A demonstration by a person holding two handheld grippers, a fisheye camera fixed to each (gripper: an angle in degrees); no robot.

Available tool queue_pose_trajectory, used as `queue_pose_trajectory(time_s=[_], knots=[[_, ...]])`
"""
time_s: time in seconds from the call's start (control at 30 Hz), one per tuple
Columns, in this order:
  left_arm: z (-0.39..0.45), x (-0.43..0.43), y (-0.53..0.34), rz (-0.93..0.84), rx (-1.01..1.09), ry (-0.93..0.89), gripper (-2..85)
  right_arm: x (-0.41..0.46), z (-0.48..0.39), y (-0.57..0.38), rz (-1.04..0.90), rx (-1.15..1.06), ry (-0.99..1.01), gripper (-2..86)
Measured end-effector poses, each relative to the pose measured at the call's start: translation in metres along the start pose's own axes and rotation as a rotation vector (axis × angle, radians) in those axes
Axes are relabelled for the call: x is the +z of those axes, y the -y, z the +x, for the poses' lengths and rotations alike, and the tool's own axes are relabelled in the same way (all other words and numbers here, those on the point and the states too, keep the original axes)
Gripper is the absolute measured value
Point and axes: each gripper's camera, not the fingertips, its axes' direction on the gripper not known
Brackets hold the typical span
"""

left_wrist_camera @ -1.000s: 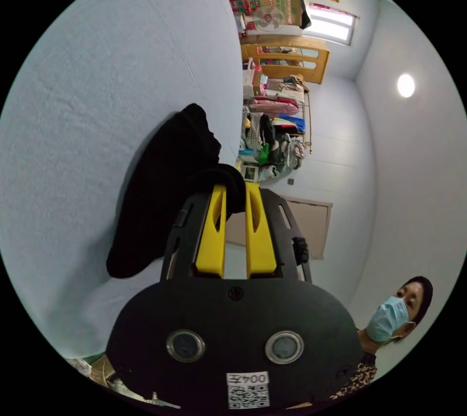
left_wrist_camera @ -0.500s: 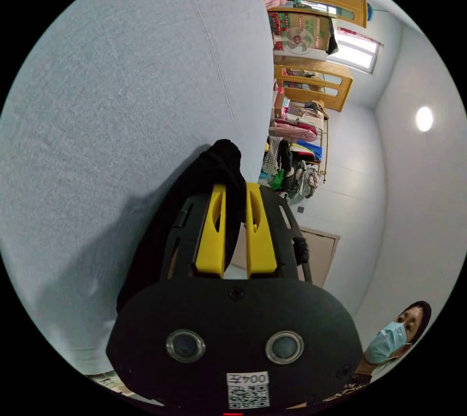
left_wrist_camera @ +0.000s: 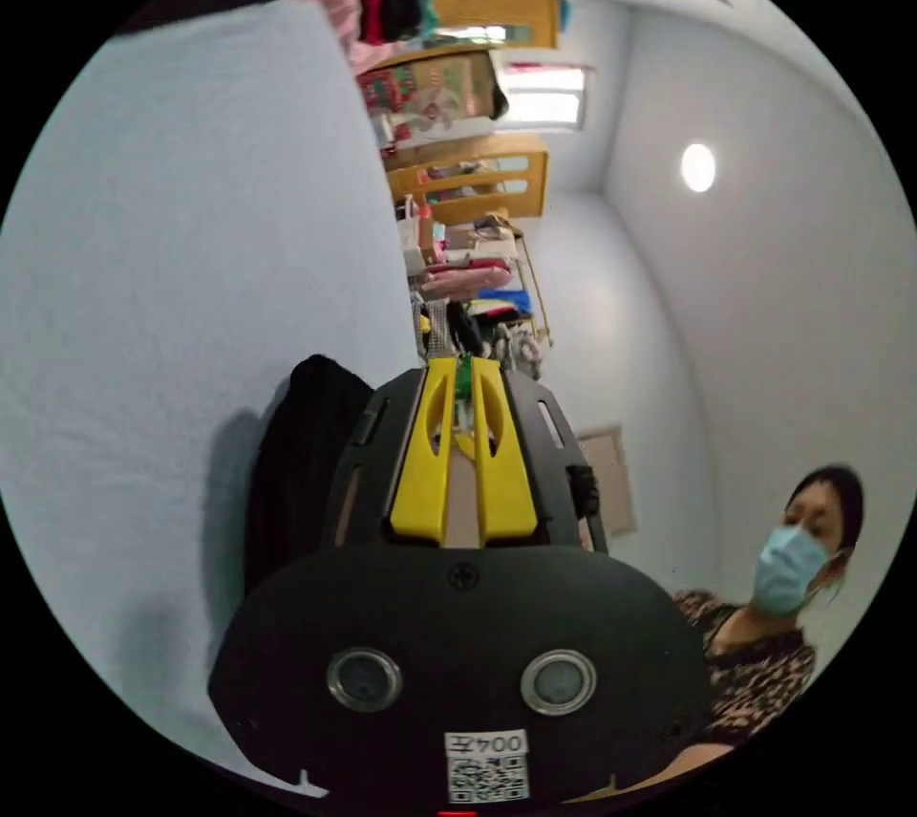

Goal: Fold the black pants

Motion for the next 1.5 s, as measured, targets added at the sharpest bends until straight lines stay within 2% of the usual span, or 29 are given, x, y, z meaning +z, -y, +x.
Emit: queue_pose_trajectory(time_s=[0.1, 0.17, 0.3, 0.37, 0.47, 0.73, 0.87, 1.0, 1.1, 1.2, 1.27, 1.37, 1.5], knots=[[0.035, -0.010, -0.028, -0.099, 0.229, 0.142, 4.0, 0.028, -0.053, -0.035, -0.149, -0.158, -0.117, 10.1], [0.044, -0.018, -0.070, -0.181, 0.375, 0.334, 5.0, 0.056, -0.078, -0.069, -0.264, -0.214, -0.204, 11.3], [0.022, -0.018, -0.148, -0.324, 0.514, 0.586, 7.6, 0.096, -0.102, -0.110, -0.397, -0.257, -0.390, 13.4], [-0.004, -0.006, -0.186, -0.396, 0.501, 0.594, 8.6, 0.118, -0.112, -0.122, -0.458, -0.296, -0.512, 13.6], [-0.015, 0.024, -0.212, -0.417, 0.559, 0.633, 9.0, 0.136, -0.121, -0.120, -0.499, -0.288, -0.586, 13.1], [-0.016, 0.082, -0.223, -0.434, 0.596, 0.620, 4.0, 0.168, -0.138, -0.103, -0.602, -0.226, -0.716, 10.9], [-0.015, 0.090, -0.225, -0.459, 0.563, 0.700, 3.5, 0.173, -0.141, -0.100, -0.621, -0.225, -0.708, 9.7], [-0.038, 0.095, -0.222, -0.436, 0.427, 0.611, 3.8, 0.171, -0.141, -0.101, -0.614, -0.221, -0.702, 9.2], [-0.031, 0.101, -0.224, -0.436, 0.418, 0.637, 5.0, 0.161, -0.135, -0.104, -0.588, -0.243, -0.656, 8.9], [-0.011, 0.087, -0.226, -0.340, 0.415, 0.763, 5.3, 0.123, -0.113, -0.110, -0.474, -0.208, -0.413, 11.3], [0.017, 0.073, -0.225, -0.183, 0.438, 0.808, 6.0, 0.073, -0.088, -0.128, -0.282, -0.161, -0.206, 12.0], [0.046, 0.102, -0.215, -0.125, 0.499, 0.770, 6.9, 0.028, -0.057, -0.164, -0.140, -0.166, -0.202, 12.1], [0.065, 0.193, -0.192, -0.220, 0.600, 0.695, 7.7, 0.013, -0.027, -0.200, -0.106, -0.172, -0.214, 12.0]])
